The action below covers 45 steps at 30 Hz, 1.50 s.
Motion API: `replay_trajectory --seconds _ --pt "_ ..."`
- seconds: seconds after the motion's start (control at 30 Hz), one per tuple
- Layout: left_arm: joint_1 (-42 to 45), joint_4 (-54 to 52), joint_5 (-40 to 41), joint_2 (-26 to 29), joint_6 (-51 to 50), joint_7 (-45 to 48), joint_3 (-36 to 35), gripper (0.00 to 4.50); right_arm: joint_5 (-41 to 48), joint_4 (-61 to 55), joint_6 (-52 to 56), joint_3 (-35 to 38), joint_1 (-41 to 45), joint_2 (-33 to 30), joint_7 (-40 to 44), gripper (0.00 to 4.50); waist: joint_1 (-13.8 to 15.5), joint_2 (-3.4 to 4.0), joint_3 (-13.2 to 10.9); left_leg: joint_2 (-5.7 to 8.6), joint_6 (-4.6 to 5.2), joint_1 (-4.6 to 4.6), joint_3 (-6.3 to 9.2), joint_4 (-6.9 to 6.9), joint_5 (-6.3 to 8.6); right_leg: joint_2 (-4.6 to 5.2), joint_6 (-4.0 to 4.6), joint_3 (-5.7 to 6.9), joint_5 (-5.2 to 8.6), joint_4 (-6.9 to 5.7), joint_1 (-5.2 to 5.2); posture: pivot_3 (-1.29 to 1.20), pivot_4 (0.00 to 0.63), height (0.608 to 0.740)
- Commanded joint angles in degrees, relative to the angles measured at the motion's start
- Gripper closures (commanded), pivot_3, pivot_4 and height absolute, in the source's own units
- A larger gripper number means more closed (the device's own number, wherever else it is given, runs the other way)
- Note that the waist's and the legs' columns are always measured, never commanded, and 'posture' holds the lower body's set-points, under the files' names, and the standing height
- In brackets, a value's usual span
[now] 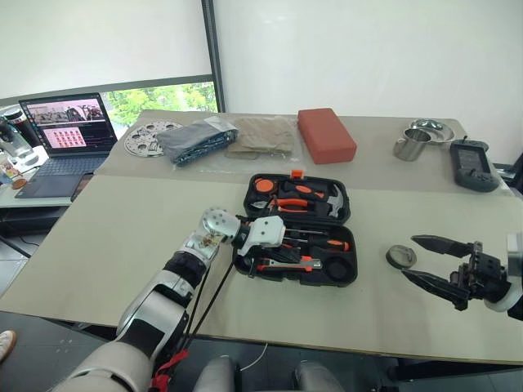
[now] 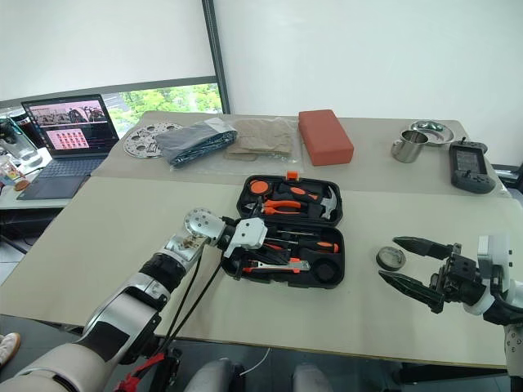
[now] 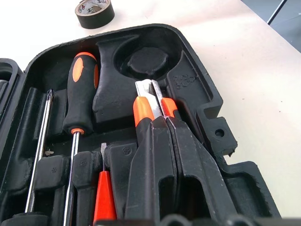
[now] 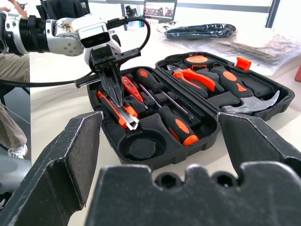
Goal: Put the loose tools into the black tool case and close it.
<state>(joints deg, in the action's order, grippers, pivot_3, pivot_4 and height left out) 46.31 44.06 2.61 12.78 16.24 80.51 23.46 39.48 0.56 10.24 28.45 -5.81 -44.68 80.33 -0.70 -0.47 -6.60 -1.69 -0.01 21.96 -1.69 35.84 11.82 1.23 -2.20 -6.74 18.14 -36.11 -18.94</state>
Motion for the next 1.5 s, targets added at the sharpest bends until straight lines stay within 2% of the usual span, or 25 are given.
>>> replay_trajectory --seconds 0.03,0.3,0.63,0.93,1.1,1.23,1.4,1.5 --pt "-0.4 1.3 -1.8 0.2 -2.7 1.5 0.9 4.45 1.3 -0.7 -0.8 2.4 -0.2 -0.8 0.5 0.0 0.0 0.0 0.0 0.01 0.0 0.01 0.01 0.02 0.0 -0.01 0.0 0.0 0.0 -0.01 -0.14 0.0 0.15 0.737" --pt "2.5 -7.4 5.9 -0.5 -10.6 8.2 -3.7 4.45 1.3 -0.9 -0.7 3.2 -0.6 -0.7 0.6 0.0 -0.2 0.04 -0.1 0.02 0.03 0.43 0.04 -0.06 0.02 -0.05 0.0 -0.02 -0.01 0.02 -0.59 0.0 0.15 0.737" --pt "6.8 3.4 0.3 -6.0 -3.8 0.8 -3.2 4.45 1.3 -1.2 -0.7 3.6 -0.9 -0.5 0.3 0.0 -0.2 0.04 -0.1 0.11 0.09 0.9 0.12 -0.05 0.05 -0.06 0.05 -0.1 -0.04 0.02 -1.01 0.0 0.15 0.737" --pt "9.9 12.6 -6.7 -6.8 3.7 -0.5 -0.6 4.45 1.4 -2.0 -0.7 3.8 -1.4 -0.4 -0.2 0.0 -0.2 0.05 -0.1 0.12 0.1 1.01 0.12 -0.08 0.04 -0.1 0.08 -0.15 -0.05 -0.01 -1.17 0.0 0.15 0.737" --pt "9.2 12.6 -6.8 -6.4 4.3 2.1 -0.6 4.45 1.5 -2.3 -0.7 3.8 -1.7 -0.4 -0.6 0.0 -0.3 0.05 -0.1 0.12 0.1 1.03 0.12 -0.09 0.05 -0.11 0.08 -0.15 -0.05 -0.01 -1.17 0.0 0.15 0.737" --pt "9.1 12.9 -7.9 -5.6 5.6 0.6 -0.7 4.45 1.7 -2.7 -0.6 3.6 -1.8 -0.2 -0.8 0.0 -0.3 0.05 -0.1 0.1 0.1 1.02 0.13 -0.13 0.05 -0.13 0.09 -0.15 -0.06 -0.01 -1.18 0.0 0.15 0.737" --pt "10.6 13.8 -5.2 -6.7 6.4 -4.0 -5.1 4.45 1.6 -2.6 -0.6 3.4 -1.6 -0.3 -0.7 0.0 -0.3 0.05 -0.1 0.1 0.1 1.01 0.14 -0.11 0.04 -0.13 0.09 -0.17 -0.05 -0.03 -1.18 0.0 0.15 0.737" --pt "10.5 12.3 -0.5 -7.8 5.1 -1.8 -8.9 4.45 1.6 -2.5 -0.5 3.3 -1.4 -0.3 -0.6 0.0 -0.3 0.05 -0.1 0.1 0.1 1.04 0.14 -0.09 0.04 -0.13 0.08 -0.17 -0.05 -0.06 -1.2 0.0 0.15 0.737"
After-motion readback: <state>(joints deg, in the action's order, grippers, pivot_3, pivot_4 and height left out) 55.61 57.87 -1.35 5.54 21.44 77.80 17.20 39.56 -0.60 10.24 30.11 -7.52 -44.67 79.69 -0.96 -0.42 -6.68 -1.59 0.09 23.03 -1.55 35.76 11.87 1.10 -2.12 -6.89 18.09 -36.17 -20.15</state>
